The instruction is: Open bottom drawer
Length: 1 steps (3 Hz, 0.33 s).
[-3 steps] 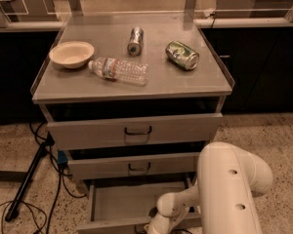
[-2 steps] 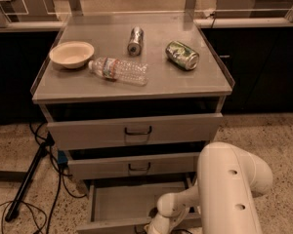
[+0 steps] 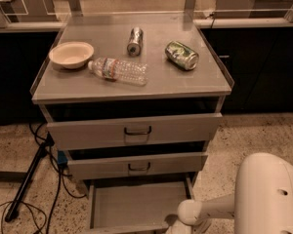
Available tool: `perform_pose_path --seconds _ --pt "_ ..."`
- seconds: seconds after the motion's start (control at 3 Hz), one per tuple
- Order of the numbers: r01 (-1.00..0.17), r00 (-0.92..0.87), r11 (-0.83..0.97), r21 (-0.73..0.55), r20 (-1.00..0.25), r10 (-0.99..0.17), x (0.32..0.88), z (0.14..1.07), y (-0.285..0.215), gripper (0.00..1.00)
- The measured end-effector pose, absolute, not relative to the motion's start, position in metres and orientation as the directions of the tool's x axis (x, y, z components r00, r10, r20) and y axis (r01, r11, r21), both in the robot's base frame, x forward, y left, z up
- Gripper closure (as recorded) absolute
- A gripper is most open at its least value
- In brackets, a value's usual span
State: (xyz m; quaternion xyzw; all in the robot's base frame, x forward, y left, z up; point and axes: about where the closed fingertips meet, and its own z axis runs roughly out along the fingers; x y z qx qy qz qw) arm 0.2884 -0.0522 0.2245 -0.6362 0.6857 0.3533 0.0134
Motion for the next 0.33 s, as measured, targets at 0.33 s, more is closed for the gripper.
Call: perform_pose_path --seconds 0.33 --pt "-0.882 -0.190 -0.059 0.467 -0.468 -0.863 0.2884 0.2245 -0.0522 0.00"
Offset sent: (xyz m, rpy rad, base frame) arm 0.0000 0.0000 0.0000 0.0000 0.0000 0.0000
